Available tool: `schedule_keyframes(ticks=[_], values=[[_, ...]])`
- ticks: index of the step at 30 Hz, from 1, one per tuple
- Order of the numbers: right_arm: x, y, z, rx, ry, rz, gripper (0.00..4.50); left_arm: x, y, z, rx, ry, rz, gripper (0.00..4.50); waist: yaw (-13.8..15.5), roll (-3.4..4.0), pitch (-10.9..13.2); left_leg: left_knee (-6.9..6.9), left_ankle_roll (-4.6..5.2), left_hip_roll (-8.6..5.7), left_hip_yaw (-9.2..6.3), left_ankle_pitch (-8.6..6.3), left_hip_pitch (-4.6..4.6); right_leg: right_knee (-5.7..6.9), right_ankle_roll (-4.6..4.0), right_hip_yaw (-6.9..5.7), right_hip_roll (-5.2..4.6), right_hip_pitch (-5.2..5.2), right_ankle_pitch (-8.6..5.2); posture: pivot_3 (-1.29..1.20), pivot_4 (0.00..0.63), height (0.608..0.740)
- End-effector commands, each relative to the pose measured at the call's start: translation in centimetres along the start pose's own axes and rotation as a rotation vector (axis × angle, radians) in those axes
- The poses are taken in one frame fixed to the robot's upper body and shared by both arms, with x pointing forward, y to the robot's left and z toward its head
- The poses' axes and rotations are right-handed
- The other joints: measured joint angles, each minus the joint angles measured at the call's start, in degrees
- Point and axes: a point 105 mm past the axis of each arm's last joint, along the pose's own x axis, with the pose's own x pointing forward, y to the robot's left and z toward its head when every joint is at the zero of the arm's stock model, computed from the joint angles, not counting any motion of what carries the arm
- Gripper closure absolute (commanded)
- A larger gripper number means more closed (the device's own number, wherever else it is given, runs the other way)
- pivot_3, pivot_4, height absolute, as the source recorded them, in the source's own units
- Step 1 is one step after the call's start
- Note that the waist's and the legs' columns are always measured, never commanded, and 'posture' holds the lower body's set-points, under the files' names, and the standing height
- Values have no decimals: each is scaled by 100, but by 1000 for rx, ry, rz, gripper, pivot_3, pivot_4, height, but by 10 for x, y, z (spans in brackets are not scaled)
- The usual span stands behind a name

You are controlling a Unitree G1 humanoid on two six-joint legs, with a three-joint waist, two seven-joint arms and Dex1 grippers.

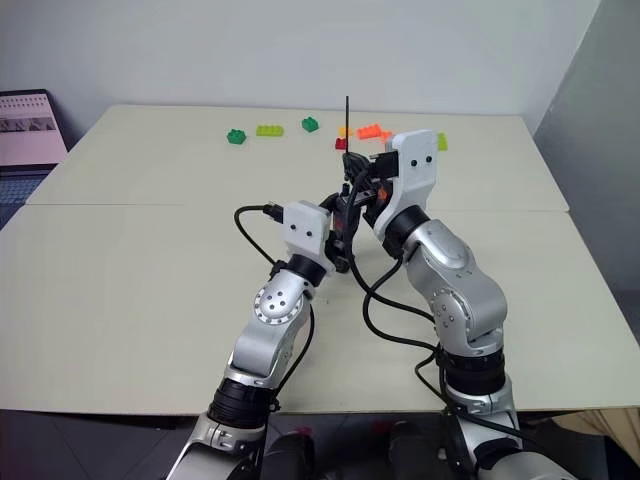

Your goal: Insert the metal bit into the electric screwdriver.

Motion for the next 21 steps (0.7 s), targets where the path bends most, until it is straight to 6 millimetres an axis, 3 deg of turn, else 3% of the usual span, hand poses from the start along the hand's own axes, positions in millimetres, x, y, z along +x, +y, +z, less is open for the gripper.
schedule_keyframes(ticks=[1, 21], values=[[-2, 9, 13, -17, -63, 29, 4500, 1, 5, 4, 26, -12, 20, 2867, -1, 0, 0, -1, 0, 0, 0, 0, 0, 0, 0, 0, 0, 0, 0, 0, 150, 740], [0, 4, 1, -25, -64, 3, 4500, 0, 7, 5, 31, -16, 35, 2868, -5, 0, 0, -5, 0, 0, 4, 0, -2, -3, 1, 5, 1, -7, -1, 0, 150, 740]])
